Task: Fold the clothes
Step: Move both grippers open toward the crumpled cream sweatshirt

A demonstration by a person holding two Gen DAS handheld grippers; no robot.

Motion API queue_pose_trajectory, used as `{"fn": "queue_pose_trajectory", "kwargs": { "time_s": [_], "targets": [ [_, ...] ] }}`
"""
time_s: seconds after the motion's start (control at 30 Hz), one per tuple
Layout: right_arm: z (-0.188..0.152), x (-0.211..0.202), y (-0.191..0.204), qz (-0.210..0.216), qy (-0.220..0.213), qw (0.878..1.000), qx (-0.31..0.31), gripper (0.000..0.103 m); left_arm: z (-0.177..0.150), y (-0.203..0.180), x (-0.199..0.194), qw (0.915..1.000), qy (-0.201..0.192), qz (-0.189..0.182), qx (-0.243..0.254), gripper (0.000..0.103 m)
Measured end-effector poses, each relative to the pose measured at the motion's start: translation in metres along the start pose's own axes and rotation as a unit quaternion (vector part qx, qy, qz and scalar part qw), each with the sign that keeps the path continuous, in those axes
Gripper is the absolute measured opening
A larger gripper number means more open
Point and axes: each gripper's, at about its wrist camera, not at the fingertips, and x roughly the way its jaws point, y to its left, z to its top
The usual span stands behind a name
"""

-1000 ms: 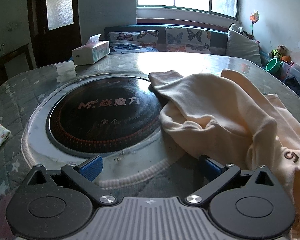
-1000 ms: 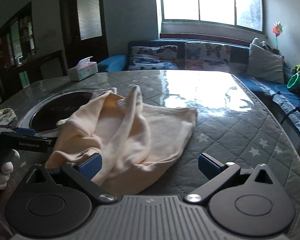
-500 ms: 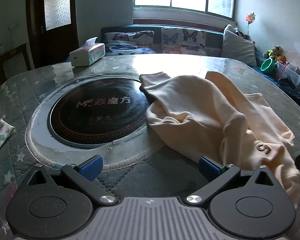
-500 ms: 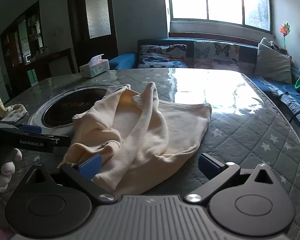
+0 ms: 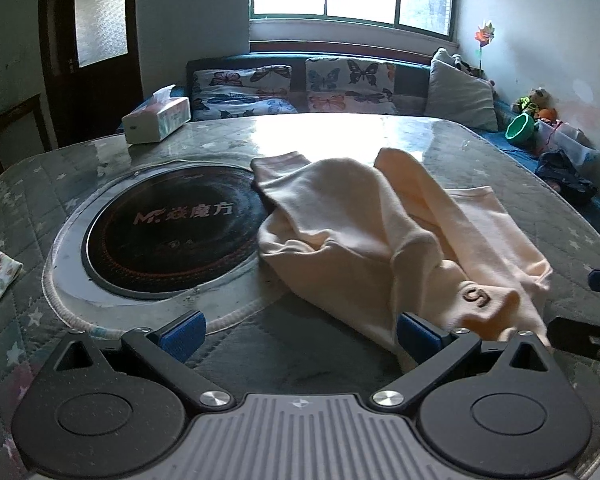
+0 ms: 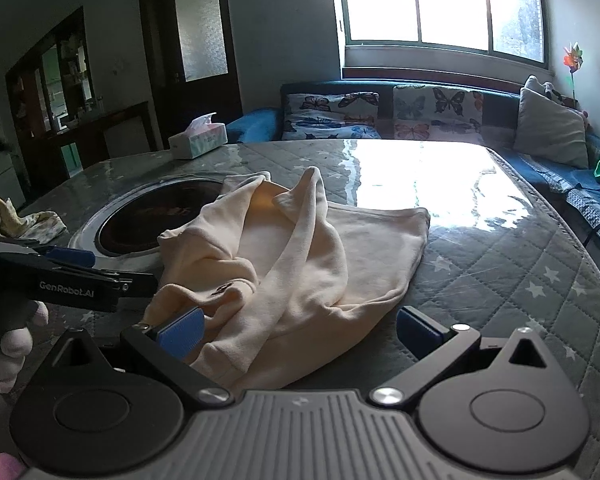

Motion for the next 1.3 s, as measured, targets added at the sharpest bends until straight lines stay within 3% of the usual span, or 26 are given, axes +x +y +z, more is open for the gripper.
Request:
{"fn": "queue_pose_trajectory", "kwargs": {
  "time_s": [1.3],
  "targets": [
    [0.008,-0.003,0.001,-0.001,-0.004,1.000,0.009,0.103,0.018,-0.014,-0.006,0.9996,-0.007,-0.026,0.011,0.103]
  ]
}}
